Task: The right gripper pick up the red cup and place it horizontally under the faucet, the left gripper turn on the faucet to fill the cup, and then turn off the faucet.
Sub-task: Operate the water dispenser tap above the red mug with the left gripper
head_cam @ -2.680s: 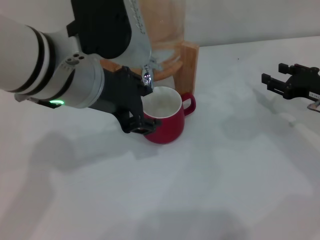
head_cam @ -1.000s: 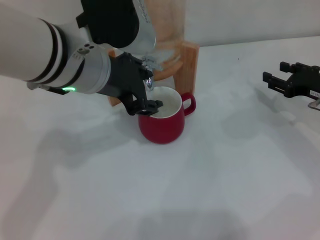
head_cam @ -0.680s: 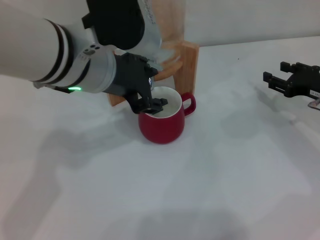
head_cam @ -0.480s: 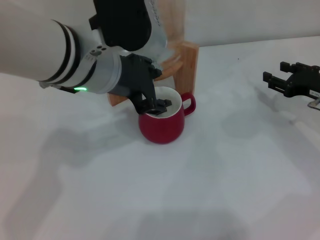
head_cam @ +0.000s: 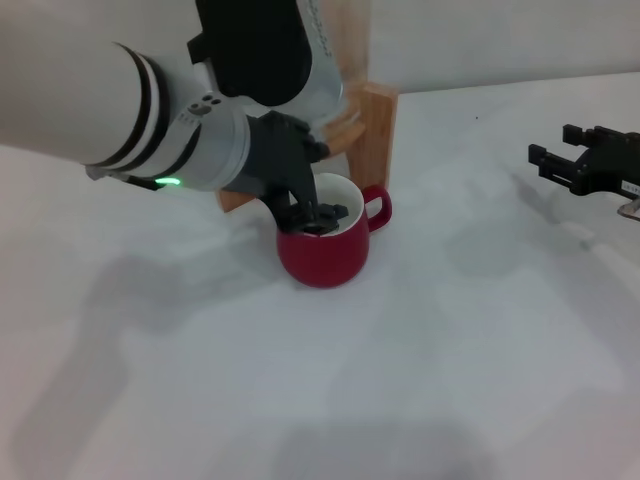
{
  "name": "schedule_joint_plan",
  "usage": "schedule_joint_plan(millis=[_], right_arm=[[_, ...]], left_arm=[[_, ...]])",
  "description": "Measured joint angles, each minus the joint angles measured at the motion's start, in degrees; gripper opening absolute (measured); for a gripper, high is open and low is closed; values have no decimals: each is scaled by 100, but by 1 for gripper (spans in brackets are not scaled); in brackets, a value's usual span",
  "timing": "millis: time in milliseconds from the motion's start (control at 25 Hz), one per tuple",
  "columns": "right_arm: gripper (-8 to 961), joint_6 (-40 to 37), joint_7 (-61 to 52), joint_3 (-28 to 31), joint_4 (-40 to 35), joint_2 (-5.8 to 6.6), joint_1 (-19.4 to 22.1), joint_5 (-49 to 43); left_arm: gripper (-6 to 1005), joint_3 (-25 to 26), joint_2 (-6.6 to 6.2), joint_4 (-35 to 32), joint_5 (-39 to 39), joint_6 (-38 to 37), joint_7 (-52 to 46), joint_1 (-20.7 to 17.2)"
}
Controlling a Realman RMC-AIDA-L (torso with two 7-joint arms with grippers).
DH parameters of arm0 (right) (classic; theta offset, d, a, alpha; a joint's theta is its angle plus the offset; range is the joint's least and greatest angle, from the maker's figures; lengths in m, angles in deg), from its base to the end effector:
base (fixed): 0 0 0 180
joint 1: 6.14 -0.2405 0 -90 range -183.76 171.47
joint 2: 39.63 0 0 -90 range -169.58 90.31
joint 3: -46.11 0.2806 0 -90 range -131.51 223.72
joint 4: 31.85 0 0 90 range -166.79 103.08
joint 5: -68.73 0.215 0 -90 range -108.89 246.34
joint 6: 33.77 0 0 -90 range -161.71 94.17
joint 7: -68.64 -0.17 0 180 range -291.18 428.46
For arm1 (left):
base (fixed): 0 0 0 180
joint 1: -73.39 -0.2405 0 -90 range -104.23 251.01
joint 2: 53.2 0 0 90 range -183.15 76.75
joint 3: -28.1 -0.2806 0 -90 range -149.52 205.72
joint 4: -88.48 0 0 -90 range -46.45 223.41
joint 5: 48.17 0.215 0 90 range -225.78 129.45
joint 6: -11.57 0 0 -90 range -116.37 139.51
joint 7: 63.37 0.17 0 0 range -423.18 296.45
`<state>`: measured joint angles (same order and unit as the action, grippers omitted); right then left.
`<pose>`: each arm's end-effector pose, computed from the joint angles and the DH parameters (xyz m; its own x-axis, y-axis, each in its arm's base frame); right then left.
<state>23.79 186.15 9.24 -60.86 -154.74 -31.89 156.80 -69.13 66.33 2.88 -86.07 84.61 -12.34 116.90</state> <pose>0.3729 0.4033 0.0334 0.7593 -0.2658 -0.5939 -0.6455 -0.4229 -0.6360 -0.0590 0.3860 -0.0849 0.9681 -0.1201 -0.2201 -0.1914 -0.9211 -0.3391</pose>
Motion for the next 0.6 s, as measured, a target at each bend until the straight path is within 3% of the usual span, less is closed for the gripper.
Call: schedule_joint_plan(millis=[600], right_arm=[[589,-43,-1,-13,-14,14,-25,0]], left_arm=[[581,437,-9,-35,-80,146,-29,-124]])
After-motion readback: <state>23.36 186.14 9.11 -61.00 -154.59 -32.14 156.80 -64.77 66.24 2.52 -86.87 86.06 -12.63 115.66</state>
